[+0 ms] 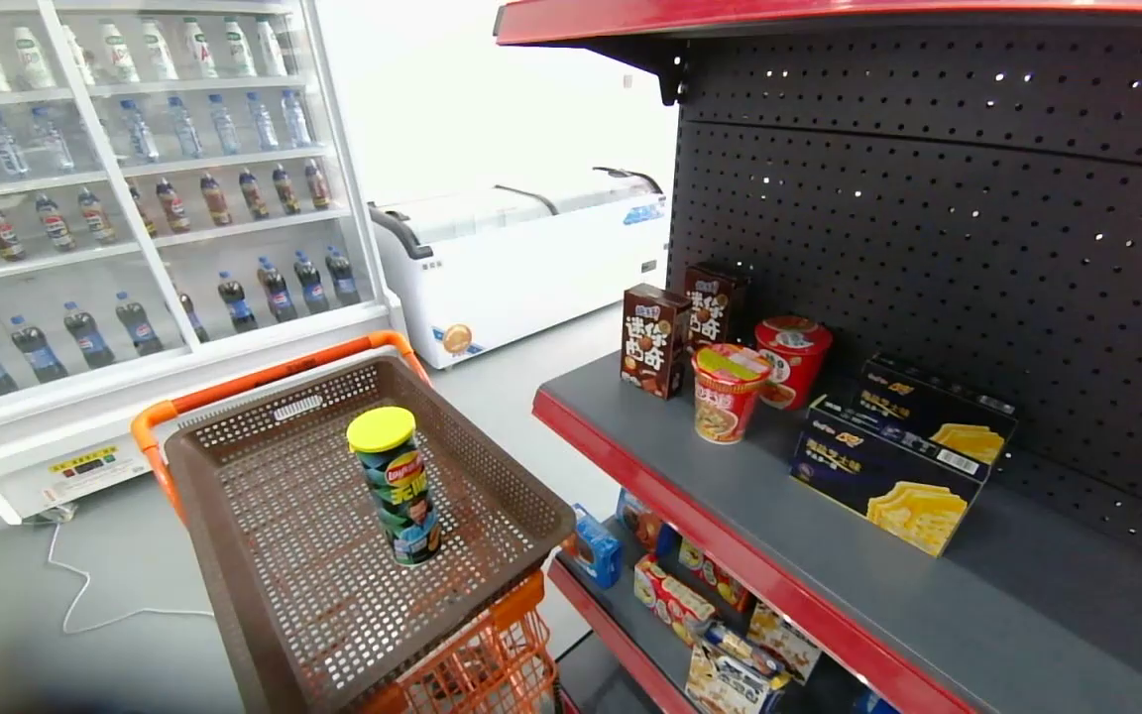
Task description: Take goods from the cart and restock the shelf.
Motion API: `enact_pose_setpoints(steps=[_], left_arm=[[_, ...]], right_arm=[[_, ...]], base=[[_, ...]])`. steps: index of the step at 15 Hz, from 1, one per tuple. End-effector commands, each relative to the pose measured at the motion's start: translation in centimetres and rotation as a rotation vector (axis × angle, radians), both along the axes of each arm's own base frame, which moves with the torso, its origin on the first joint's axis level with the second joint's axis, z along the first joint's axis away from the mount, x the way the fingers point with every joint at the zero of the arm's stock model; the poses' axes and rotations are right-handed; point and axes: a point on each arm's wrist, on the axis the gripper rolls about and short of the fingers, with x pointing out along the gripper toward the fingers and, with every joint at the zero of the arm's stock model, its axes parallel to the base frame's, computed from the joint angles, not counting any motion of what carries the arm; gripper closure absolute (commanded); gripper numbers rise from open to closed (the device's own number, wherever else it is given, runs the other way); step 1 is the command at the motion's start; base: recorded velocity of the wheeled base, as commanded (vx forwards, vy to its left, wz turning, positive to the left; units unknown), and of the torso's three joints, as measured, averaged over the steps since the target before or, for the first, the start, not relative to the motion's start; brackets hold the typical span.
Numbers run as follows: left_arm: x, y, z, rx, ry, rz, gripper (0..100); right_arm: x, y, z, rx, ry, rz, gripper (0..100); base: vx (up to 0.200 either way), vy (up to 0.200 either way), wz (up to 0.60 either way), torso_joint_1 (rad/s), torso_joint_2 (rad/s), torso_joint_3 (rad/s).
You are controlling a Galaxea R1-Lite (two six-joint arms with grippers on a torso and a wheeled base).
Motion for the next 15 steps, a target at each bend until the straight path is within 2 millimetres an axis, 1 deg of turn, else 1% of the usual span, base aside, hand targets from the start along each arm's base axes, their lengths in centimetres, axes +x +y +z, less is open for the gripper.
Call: enact_pose_setpoints(steps=[1, 2, 3, 4, 5, 6, 7, 8, 9, 11, 12, 13, 14, 15], left_arm=[[4.6, -0.2, 5.7, -0.012, 0.171, -0.073, 0], [5.2, -0.1, 5.8, -0.01, 0.204, -0.05, 0], [7.5, 0.1, 4.8, -0.009, 0.346, 0.038, 0], [8.1, 0.2, 4.3, -0.011, 0.394, 0.044, 0], [9.9, 0.2, 2.4, -0.051, 0.527, 0.044, 0], [10.6, 0.1, 1.8, -0.077, 0.556, 0.027, 0], [11.8, 0.1, 0.5, -0.095, 0.604, 0.0, 0], [14.2, 0.1, -1.3, -0.097, 0.6, -0.005, 0], [16.4, 0.3, -2.4, -0.098, 0.592, 0.0, 0], [20.0, 0.5, -3.5, -0.091, 0.538, 0.014, 0], [20.8, 0.4, -3.7, -0.08, 0.515, 0.008, 0], [22.7, 0.3, -4.8, -0.038, 0.508, -0.006, 0], [23.5, 0.4, -5.3, -0.032, 0.503, -0.008, 0], [24.7, 0.5, -6.2, -0.034, 0.48, -0.012, 0]], right_arm=[[0.0, 0.0, 0.0, 0.0, 0.001, 0.001, 0], [0.0, 0.0, 0.0, 0.0, 0.001, 0.001, 0], [0.0, 0.0, 0.0, 0.0, -0.001, 0.001, 0], [0.0, 0.0, 0.0, 0.001, -0.001, 0.001, 0], [0.0, 0.0, 0.0, 0.003, 0.001, 0.0, 0], [0.0, 0.0, 0.0, 0.003, 0.001, 0.0, 0], [0.0, 0.0, 0.0, 0.0, 0.001, 0.0, 0], [0.0, 0.0, 0.0, 0.0, 0.001, 0.001, 0], [0.0, 0.0, 0.0, -0.002, 0.001, 0.001, 0], [0.0, 0.0, 0.0, -0.002, 0.001, 0.001, 0], [0.0, 0.0, 0.0, -0.002, 0.001, 0.001, 0], [0.0, 0.0, 0.0, -0.002, 0.001, 0.001, 0], [0.0, 0.0, 0.0, -0.002, 0.001, 0.001, 0], [0.0, 0.0, 0.0, -0.002, 0.001, 0.001, 0]], base=[[0.0, 0.0, 0.0, 0.0, 0.0, 0.0], [0.0, 0.0, 0.0, 0.0, 0.0, 0.0], [0.0, 0.0, 0.0, 0.0, 0.0, 0.0], [0.0, 0.0, 0.0, 0.0, 0.0, 0.0], [0.0, 0.0, 0.0, 0.0, 0.0, 0.0], [0.0, 0.0, 0.0, 0.0, 0.0, 0.0], [0.0, 0.0, 0.0, 0.0, 0.0, 0.0], [0.0, 0.0, 0.0, 0.0, 0.0, 0.0], [0.0, 0.0, 0.0, 0.0, 0.0, 0.0], [0.0, 0.0, 0.0, 0.0, 0.0, 0.0], [0.0, 0.0, 0.0, 0.0, 0.0, 0.0], [0.0, 0.0, 0.0, 0.0, 0.0, 0.0], [0.0, 0.0, 0.0, 0.0, 0.0, 0.0], [0.0, 0.0, 0.0, 0.0, 0.0, 0.0]])
